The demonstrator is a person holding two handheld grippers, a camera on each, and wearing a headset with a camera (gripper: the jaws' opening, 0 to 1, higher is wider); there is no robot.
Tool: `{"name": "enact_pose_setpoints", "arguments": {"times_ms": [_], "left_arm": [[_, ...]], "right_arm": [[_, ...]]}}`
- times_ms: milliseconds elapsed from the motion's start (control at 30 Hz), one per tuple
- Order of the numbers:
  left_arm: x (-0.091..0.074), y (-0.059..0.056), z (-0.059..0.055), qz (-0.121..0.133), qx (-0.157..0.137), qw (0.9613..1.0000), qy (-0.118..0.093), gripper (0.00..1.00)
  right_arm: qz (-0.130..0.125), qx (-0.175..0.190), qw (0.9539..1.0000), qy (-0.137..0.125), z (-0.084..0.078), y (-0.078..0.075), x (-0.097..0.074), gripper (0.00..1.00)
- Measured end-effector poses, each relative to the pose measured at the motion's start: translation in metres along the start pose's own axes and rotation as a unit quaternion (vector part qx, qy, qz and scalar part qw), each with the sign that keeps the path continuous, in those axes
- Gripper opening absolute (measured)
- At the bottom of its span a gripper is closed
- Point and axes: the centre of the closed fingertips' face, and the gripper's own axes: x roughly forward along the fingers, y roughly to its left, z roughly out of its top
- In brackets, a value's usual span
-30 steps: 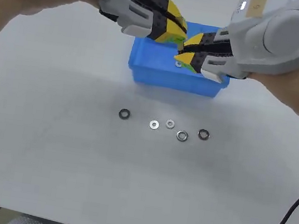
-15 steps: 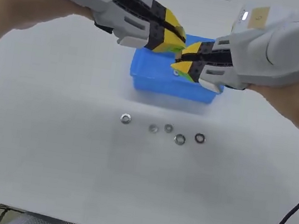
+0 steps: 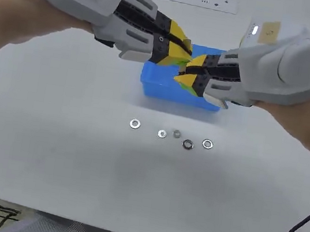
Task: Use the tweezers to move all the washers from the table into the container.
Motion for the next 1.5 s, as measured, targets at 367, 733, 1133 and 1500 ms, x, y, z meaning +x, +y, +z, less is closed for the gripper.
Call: {"name": "enact_pose_setpoints", "arguments": {"times_ms": [367, 733, 1133, 1500], "left_arm": [[0.01, -0.042, -0.014, -0.019, -0.021, 0.9996, 0.002, 0.08], [0.027, -0.062, -0.019, -0.037, -0.042, 0.9984, 0.008, 0.08], [0.044, -0.075, -0.03, -0.057, -0.055, 0.9968, 0.013, 0.08], [0.052, -0.071, -0.034, -0.064, -0.054, 0.9963, 0.016, 0.08]], "right_arm": [[0.016, 0.018, 0.9996, 0.014, -0.022, 0.045, -0.009, 0.09], [0.026, 0.028, 0.9987, 0.034, -0.05, 0.061, -0.011, 0.08], [0.03, 0.041, 0.9974, 0.05, -0.074, 0.072, -0.011, 0.1], [0.017, 0.066, 0.9965, 0.048, -0.082, 0.066, -0.01, 0.11]]}}
